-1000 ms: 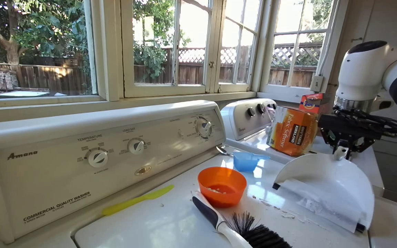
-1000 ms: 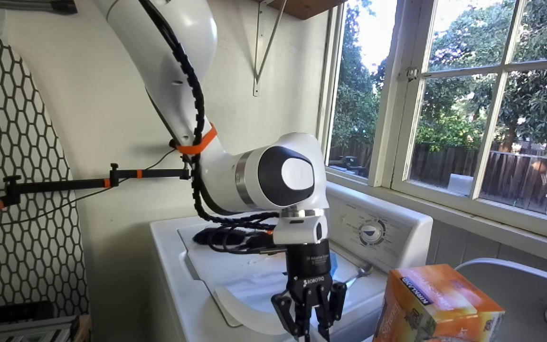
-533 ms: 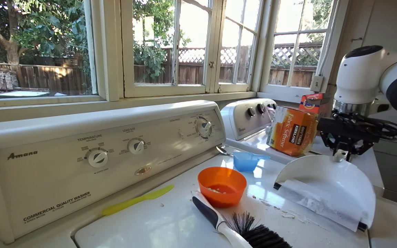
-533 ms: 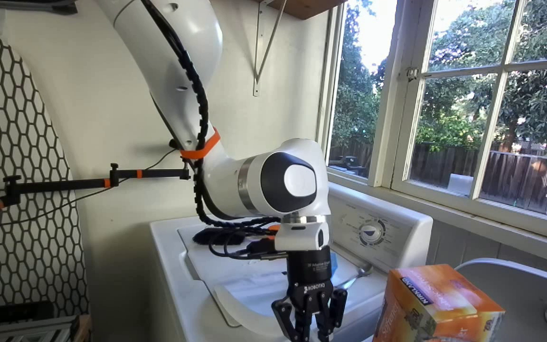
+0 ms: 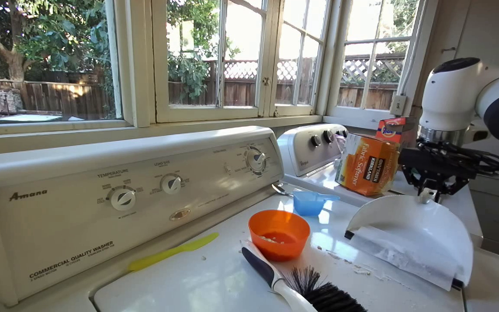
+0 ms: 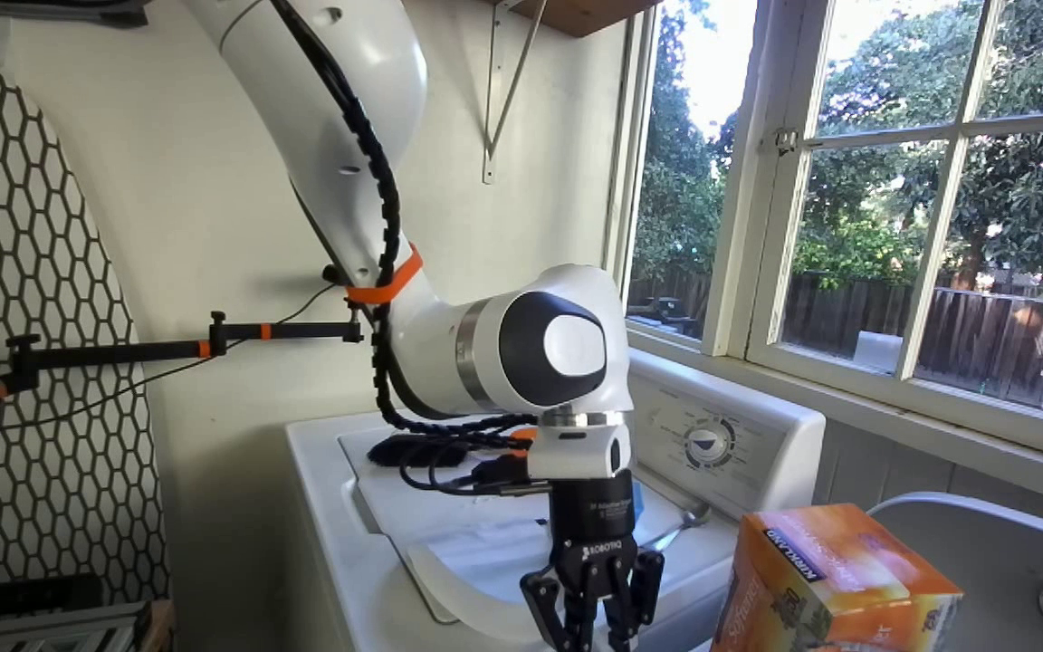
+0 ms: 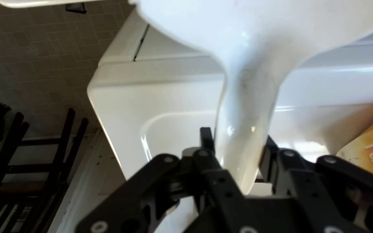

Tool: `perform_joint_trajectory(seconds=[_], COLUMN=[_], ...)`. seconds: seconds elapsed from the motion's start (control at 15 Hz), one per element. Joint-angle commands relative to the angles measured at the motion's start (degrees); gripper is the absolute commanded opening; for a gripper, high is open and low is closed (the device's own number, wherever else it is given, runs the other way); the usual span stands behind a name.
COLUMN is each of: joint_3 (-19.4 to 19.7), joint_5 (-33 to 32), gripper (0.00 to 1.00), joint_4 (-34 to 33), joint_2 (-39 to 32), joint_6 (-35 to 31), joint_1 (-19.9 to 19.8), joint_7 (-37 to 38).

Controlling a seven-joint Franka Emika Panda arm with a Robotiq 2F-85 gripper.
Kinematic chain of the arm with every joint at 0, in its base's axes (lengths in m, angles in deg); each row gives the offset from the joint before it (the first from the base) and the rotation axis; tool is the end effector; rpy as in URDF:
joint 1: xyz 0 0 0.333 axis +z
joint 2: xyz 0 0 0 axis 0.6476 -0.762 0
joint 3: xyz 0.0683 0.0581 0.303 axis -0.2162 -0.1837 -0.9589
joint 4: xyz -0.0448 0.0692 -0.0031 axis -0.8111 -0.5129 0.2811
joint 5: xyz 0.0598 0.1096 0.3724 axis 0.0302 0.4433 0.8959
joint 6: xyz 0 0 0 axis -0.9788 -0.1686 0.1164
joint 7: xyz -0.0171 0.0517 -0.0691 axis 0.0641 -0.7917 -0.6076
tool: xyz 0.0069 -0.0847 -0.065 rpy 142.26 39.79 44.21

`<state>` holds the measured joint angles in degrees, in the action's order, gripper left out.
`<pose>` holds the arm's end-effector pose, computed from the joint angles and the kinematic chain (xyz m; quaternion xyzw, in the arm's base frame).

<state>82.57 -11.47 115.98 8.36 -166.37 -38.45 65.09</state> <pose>0.5061 0.0129 0.2666 0.7508 -0.6316 0.1433 0.1296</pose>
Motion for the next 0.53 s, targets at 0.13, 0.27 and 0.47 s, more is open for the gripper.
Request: perform_joint_trajectory(seconds=[0.13,0.27,0.47], joint_3=[0.54,0.50,0.52], joint_5=[1.13,1.23,1.47], gripper=[0.84,0.99,1.00], joint_4=[-0.07,-0.16,-0.58], joint_2=[0.33,0.55,1.57], joint_6=[-0.61,-0.58,0.85], joint_1=[0.72,0.78,0.75], joint_7=[-1.98,-2.42,-3.47])
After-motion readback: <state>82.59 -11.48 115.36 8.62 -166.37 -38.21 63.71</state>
